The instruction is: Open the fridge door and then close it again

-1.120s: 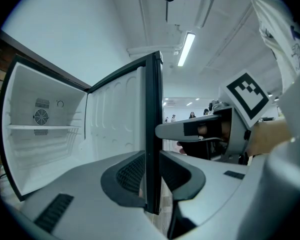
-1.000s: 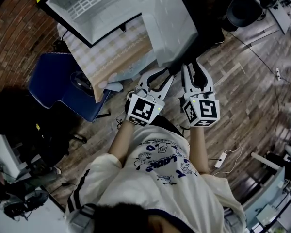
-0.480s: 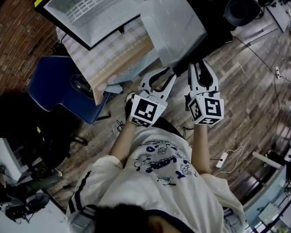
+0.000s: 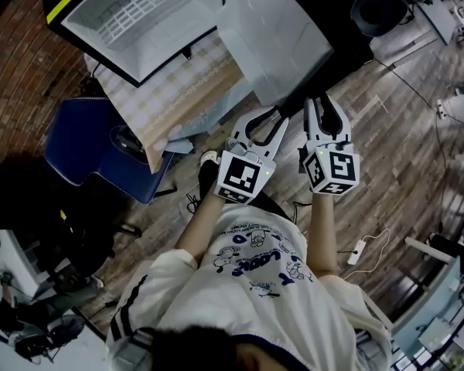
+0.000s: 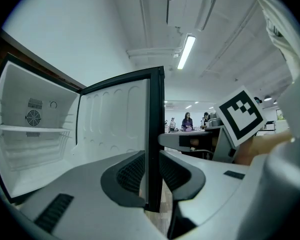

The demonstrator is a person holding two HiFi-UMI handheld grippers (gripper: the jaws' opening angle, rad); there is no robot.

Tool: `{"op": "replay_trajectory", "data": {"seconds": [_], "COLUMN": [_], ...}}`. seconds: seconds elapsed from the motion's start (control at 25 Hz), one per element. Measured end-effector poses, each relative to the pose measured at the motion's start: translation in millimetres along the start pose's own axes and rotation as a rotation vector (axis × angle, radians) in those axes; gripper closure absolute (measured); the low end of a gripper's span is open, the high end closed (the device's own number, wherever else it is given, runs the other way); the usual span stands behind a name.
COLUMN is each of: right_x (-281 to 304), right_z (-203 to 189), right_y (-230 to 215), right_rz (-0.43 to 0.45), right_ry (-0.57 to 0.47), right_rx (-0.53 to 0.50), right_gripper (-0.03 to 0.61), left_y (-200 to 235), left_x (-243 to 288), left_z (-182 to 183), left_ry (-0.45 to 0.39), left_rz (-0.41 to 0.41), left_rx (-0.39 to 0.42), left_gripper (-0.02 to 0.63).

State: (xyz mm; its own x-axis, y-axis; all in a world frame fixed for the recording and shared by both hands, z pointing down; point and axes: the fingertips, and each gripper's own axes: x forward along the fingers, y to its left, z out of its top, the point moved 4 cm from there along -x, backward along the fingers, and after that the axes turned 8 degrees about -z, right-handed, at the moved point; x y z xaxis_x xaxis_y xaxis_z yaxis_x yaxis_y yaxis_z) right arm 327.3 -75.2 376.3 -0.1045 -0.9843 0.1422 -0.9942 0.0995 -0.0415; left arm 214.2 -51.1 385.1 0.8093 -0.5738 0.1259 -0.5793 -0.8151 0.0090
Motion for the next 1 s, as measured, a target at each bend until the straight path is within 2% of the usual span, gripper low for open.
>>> {"op": "replay_trajectory", "data": {"seconds": [1.0], "right_x": [23.3], "right_z": [4.0], "right_y": [-55.2], "right_rz": [-0.041], "right_ry": [-0.011], "right_rx": [-0.025], "right_gripper": [0.462], "left_y": [-2.7], "left_x": [12.8], "left_z": [-1.4], "left_ry": [0.020], "left_rz": [-0.015], "left_rx": [0.004], "left_gripper": [0.515]}}
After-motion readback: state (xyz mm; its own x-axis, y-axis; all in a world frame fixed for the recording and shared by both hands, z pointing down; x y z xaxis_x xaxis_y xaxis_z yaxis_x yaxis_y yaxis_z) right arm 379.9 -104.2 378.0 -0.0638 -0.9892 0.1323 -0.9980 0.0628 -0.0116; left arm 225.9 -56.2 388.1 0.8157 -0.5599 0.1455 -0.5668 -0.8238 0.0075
